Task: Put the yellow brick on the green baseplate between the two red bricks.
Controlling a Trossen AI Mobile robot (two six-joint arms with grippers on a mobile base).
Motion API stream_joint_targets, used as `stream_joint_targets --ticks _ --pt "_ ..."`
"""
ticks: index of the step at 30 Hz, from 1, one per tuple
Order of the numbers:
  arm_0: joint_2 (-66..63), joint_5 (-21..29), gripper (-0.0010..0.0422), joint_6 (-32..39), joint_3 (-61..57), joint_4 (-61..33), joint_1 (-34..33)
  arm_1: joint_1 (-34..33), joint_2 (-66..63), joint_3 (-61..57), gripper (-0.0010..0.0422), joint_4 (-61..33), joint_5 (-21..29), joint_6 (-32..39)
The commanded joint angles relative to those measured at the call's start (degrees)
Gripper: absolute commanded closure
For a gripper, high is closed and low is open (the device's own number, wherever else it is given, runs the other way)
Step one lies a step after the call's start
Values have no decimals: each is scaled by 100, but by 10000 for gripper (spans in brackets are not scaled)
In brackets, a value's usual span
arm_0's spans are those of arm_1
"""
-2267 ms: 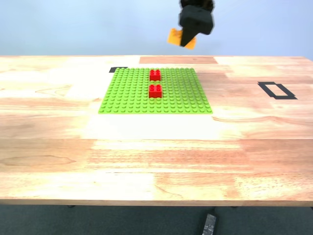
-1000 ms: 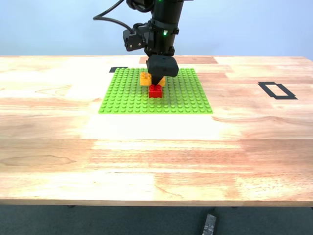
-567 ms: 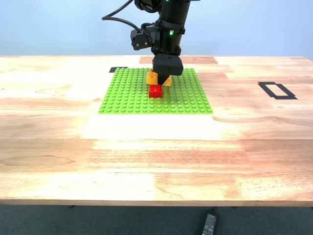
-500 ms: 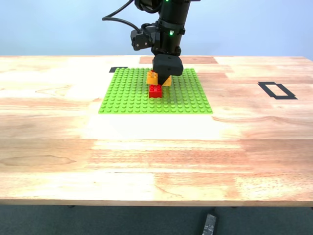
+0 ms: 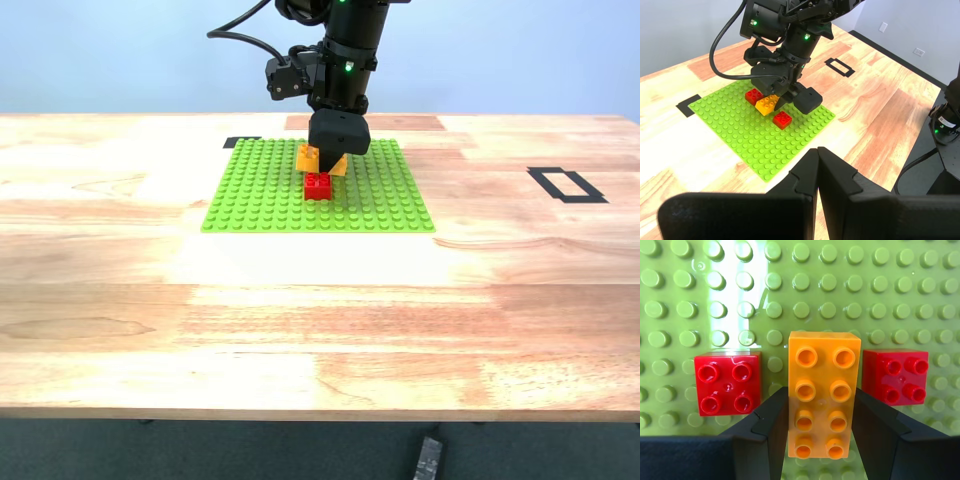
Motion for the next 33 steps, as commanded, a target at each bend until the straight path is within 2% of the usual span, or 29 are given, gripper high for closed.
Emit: stream_joint_targets --ticks 1,15,27,33 --pt "0 0 412 4 -2 2 -2 0 -9 -15 315 0 -59 -4" --pt "-4 0 413 4 -2 -2 -28 -22 -9 -15 308 39 -92 131" --pt "-2 -4 412 50 0 20 -28 -9 -72 -192 233 197 -116 125" --pt "-4 -4 413 50 -2 4 -28 7 -72 -151 214 299 -105 195"
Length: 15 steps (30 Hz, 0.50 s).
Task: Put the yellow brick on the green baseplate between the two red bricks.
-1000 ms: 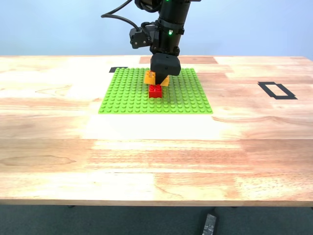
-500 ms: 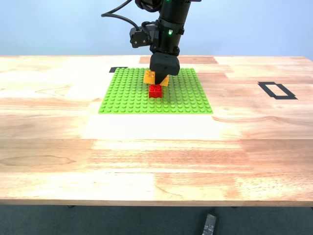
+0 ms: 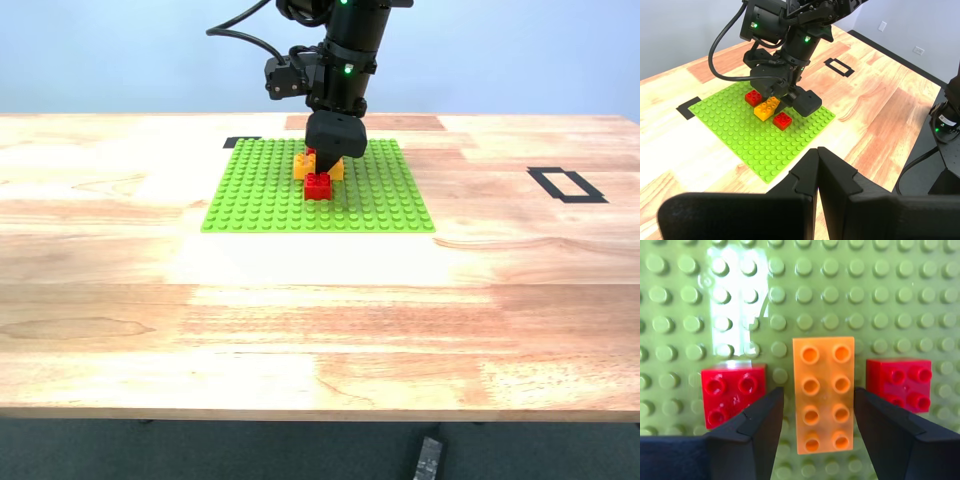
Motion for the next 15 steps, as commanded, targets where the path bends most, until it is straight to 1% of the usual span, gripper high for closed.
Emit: stream_joint_targets --ticks 1,15 --pt "2 2 412 -7 -2 -24 0 -13 7 24 213 37 -2 63" --pt "2 -2 412 -7 2 -7 0 -15 -260 24 213 28 63 68"
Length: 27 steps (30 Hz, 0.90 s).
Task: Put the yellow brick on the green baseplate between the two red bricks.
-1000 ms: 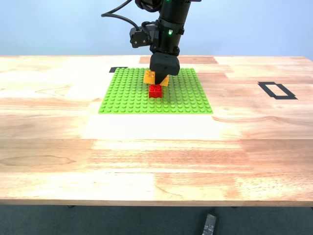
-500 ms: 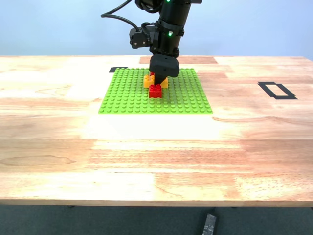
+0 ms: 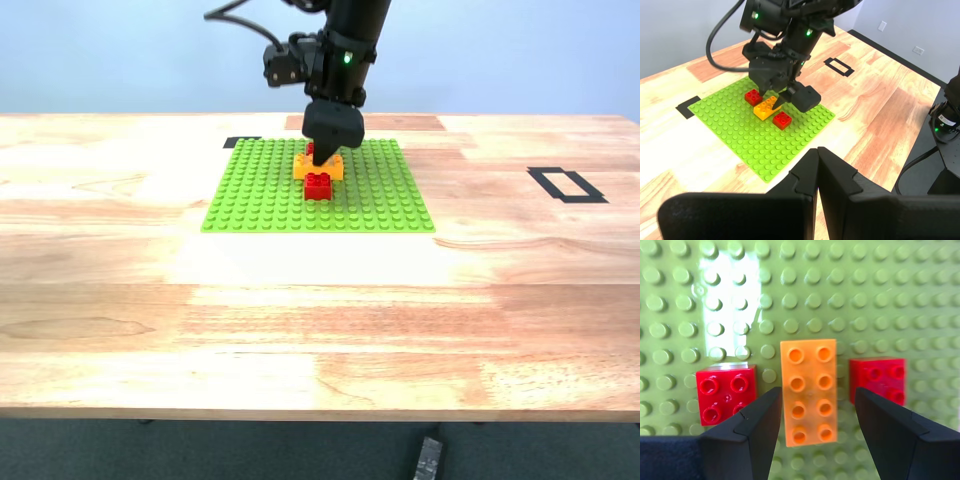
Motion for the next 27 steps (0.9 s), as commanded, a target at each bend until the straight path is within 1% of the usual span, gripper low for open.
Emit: stream_joint_targets --ticks 1,7,11,16,23,25,27 --pt "2 0 413 0 7 7 2 -11 -149 2 213 0 -2 17" --pt "2 0 412 -2 0 17 2 -13 -254 2 220 20 0 192" --pt "2 2 412 -4 11 -9 2 -33 -129 2 250 4 2 284" --pt "2 -2 412 -4 0 -11 2 -35 -74 2 310 26 2 358" --pt "2 -2 412 -2 2 9 2 -37 -140 2 419 109 0 385" --pt "2 -2 413 -2 11 11 2 -37 -140 2 406 109 2 417" --pt "0 -2 412 -2 0 15 2 -37 -111 2 404 118 0 431"
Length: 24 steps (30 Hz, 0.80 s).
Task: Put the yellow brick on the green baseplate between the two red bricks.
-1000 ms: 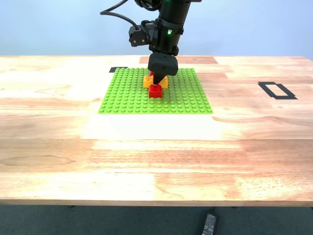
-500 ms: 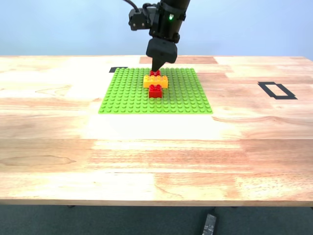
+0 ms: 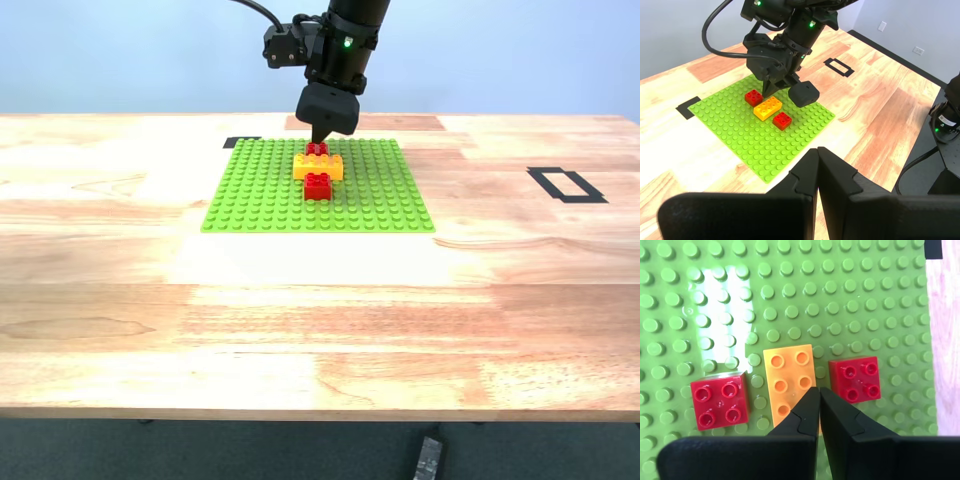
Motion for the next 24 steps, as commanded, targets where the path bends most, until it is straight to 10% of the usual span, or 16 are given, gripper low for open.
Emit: stream_joint_targets --ticks 1,24 --pt "4 0 413 2 -2 2 2 2 42 2 404 4 0 20" --pt "2 -2 413 17 0 0 2 13 350 2 413 -20 -184 140"
